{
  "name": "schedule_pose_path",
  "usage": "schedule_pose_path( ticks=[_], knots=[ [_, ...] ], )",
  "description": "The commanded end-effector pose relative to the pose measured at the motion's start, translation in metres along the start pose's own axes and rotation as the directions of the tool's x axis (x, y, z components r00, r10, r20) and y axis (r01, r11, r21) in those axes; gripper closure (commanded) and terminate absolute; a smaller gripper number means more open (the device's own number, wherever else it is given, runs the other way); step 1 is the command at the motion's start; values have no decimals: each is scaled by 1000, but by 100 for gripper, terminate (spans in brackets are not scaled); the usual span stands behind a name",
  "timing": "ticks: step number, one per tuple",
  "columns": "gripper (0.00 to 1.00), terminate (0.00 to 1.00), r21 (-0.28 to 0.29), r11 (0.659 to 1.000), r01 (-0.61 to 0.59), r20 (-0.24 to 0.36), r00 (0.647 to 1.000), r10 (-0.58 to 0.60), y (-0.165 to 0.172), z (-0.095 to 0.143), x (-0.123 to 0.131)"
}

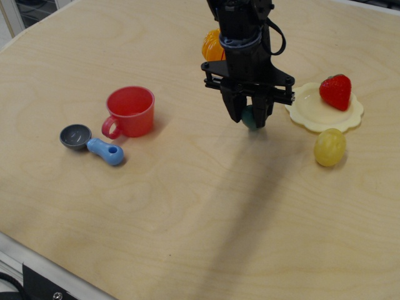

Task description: Take cucumber out of cup

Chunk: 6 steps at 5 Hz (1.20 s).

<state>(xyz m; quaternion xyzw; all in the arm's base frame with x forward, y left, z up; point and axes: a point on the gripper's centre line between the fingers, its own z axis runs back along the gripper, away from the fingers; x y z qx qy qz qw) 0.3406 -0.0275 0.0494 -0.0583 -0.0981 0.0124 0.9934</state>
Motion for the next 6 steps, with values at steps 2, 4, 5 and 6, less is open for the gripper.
schedule_pose_path(
  ticks=[2,4,5,6],
  knots=[
    [100,0,19,1000,-18,17,1000,17,10,-9,4],
    [0,0,41,999,-31,1,1000,31,13,-7,4],
    [0,0,56,997,-47,41,998,45,13,14,3],
    [0,0,89,992,-92,60,994,87,13,36,2]
  ],
)
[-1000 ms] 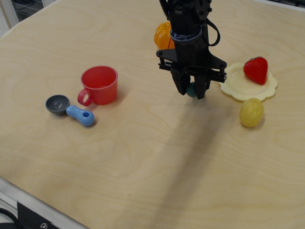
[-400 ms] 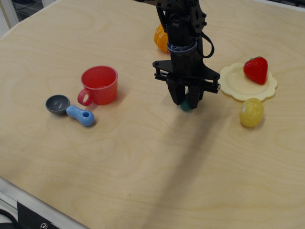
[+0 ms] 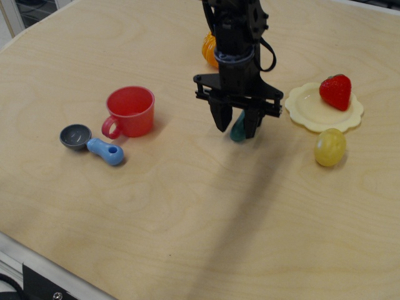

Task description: Take cucumber out of cup

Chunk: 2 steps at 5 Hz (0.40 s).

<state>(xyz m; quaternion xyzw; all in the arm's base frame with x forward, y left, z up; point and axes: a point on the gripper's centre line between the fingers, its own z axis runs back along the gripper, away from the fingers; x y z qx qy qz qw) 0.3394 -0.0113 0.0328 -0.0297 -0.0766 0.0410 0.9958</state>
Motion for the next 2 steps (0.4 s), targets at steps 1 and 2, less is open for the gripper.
schedule_pose_path(
  ticks=[1,2],
  knots=[
    [0,0,26,998,-55,111,993,51,-1,67,4],
    [0,0,39,995,-88,106,991,84,3,81,6]
  ],
)
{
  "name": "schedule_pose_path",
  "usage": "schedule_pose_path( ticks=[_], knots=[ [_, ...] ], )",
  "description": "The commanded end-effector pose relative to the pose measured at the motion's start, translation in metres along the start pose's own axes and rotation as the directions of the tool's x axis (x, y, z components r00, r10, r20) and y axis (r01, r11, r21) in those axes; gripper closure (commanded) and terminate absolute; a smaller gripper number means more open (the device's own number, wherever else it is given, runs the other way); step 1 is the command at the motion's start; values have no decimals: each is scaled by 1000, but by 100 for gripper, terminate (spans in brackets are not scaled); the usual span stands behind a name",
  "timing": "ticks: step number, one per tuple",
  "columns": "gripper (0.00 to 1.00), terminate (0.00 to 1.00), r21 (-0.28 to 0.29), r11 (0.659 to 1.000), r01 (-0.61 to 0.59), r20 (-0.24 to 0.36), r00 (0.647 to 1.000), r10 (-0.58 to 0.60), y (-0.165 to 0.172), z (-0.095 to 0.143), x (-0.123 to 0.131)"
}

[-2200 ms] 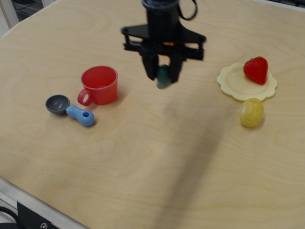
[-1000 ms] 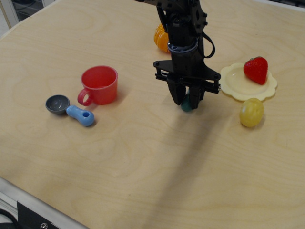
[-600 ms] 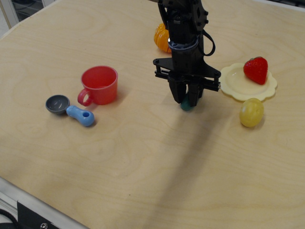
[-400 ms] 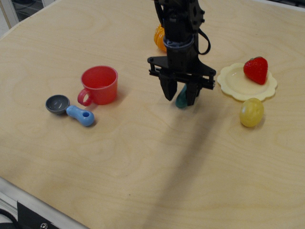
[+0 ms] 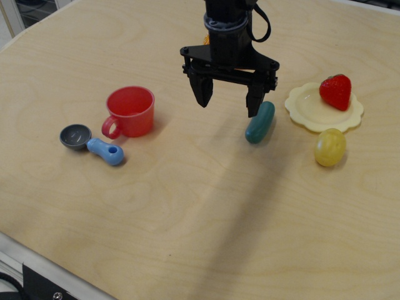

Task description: Take cucumber out of cup

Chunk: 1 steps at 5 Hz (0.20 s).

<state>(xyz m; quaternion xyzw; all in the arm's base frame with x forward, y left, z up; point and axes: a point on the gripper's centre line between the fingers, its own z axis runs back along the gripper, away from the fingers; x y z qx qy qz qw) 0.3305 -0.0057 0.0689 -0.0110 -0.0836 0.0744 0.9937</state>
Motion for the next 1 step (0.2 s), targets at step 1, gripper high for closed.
schedule_pose_path(
  ticks=[1],
  knots=[
    [0,100,-1,1000,-24,86,996,25,0,44,10]
  ],
)
